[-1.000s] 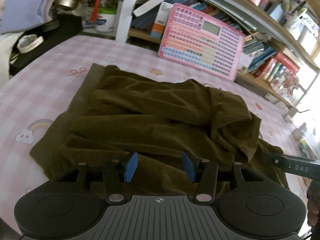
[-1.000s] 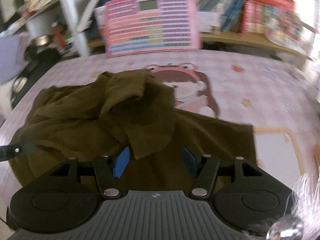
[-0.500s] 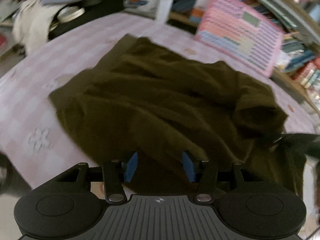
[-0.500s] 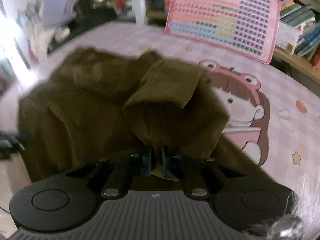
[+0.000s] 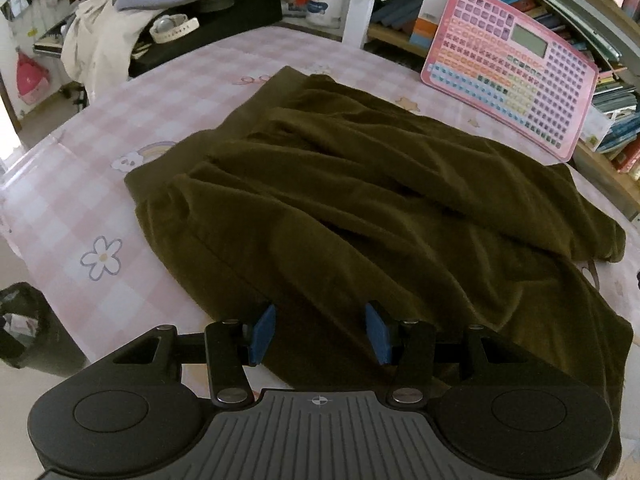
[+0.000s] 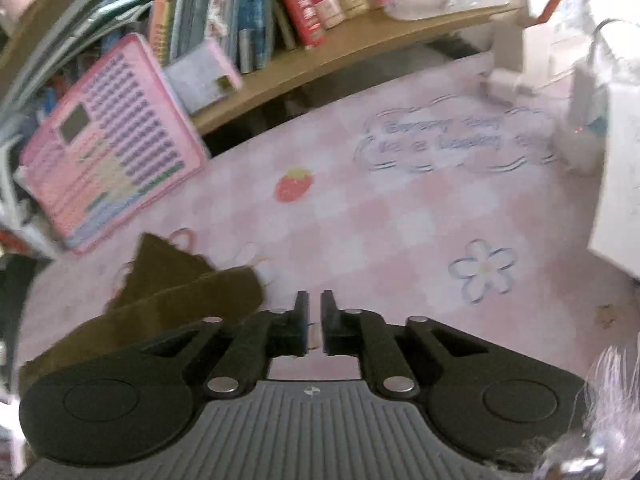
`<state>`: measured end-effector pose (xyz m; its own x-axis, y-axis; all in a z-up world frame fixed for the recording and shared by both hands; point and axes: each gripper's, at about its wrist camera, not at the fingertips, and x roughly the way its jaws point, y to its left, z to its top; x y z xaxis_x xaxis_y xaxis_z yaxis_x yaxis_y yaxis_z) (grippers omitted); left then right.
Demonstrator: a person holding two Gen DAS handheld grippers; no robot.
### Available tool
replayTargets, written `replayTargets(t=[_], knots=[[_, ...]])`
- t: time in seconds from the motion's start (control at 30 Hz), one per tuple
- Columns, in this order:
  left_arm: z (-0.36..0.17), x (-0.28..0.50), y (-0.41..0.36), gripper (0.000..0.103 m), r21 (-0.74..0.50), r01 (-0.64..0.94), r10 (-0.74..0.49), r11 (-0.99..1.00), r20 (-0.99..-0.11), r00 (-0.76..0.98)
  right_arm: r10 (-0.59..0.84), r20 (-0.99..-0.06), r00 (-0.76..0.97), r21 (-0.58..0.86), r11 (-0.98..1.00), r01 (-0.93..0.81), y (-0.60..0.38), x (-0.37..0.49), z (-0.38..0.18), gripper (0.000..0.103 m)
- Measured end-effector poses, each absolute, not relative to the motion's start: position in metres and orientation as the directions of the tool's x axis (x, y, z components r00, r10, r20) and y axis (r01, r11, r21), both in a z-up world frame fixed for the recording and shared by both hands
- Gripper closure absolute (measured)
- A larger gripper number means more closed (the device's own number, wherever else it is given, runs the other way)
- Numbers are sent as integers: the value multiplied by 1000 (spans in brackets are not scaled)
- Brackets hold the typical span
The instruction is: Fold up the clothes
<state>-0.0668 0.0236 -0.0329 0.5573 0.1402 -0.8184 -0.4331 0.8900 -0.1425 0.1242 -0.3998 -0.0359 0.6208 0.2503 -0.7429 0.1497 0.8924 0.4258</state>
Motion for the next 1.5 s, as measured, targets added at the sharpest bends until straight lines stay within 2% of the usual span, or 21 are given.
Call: replayTargets(t=[0.03, 0.07, 0.17, 0.27, 0.37, 0.5, 0.53, 0.6, 0.63, 0.73, 0.8, 0.87, 0.93, 1.03, 1.13, 1.17, 1.23, 1.33, 1.4, 1.43, 1.5], knots=[[-33, -66, 22, 53, -140, -431, 141, 891, -818, 557, 281, -728, 625, 445, 888, 119, -397, 124, -34, 65], [-32, -65, 19, 53, -137, -427, 141, 894, -818, 557, 310, -713, 629, 462, 883, 88, -394, 123, -32, 59], [-31, -65, 14, 53, -133, -417, 139, 899, -817, 560, 342, -682, 647, 437, 899, -14, -380, 133, -21, 59], [-29, -68, 11, 53, -133, -415, 139, 900, -815, 562, 310, -689, 655, 136, 943, -303, -342, 145, -1, 50], [-29, -71, 11, 53, -135, -429, 147, 893, -815, 561, 312, -733, 605, -196, 754, -627, -308, 152, 0, 50], [-29, -78, 9, 53, -137, -446, 156, 885, -814, 560, 289, -815, 502, -347, 451, -823, -288, 164, -19, 55], [-29, -79, 9, 53, -139, -448, 156, 883, -814, 560, 287, -825, 486, -350, 416, -839, -286, 166, -24, 60], [-29, -81, 8, 53, -142, -453, 157, 880, -814, 559, 280, -846, 453, -350, 349, -869, -281, 171, -34, 80], [-29, -81, 8, 53, -144, -456, 157, 878, -814, 560, 283, -859, 427, -329, 334, -883, -282, 169, -36, 98], [-28, -83, 11, 53, -150, -467, 163, 871, -809, 564, 374, -853, 364, -265, 292, -919, -288, 152, -8, 98], [-29, -83, 12, 53, -156, -477, 165, 865, -810, 563, 560, -782, 273, -128, 285, -950, -304, 134, 45, 98], [-30, -83, 13, 53, -161, -486, 166, 859, -810, 562, 711, -670, 213, -31, 260, -965, -322, 119, 96, 98], [-31, -82, 13, 53, -164, -489, 165, 857, -811, 561, 778, -578, 247, -55, 265, -963, -335, 110, 135, 98], [-30, -82, 14, 53, -165, -487, 165, 858, -810, 563, 724, -567, 393, -169, 364, -916, -329, 128, 145, 98], [-29, -84, 14, 53, -167, -487, 166, 858, -805, 569, 559, -653, 511, -214, 512, -832, -313, 174, 99, 93], [-28, -84, 14, 53, -165, -488, 169, 857, -805, 568, 495, -680, 541, -222, 564, -795, -308, 190, 82, 80], [-27, -86, 14, 53, -161, -489, 174, 857, -804, 569, 364, -725, 584, -241, 660, -711, -301, 221, 48, 68], [-27, -88, 17, 53, -160, -501, 181, 851, -805, 565, 274, -754, 597, -148, 815, -560, -317, 233, 21, 68], [-28, -87, 18, 53, -157, -503, 181, 850, -809, 559, 371, -769, 521, 25, 832, -554, -331, 223, 15, 62], [-29, -86, 17, 53, -157, -498, 177, 853, -810, 558, 407, -779, 477, 97, 829, -550, -333, 216, 10, 56], [-30, -83, 15, 53, -157, -487, 168, 859, -812, 559, 436, -808, 397, 198, 835, -514, -336, 202, -2, 53]])
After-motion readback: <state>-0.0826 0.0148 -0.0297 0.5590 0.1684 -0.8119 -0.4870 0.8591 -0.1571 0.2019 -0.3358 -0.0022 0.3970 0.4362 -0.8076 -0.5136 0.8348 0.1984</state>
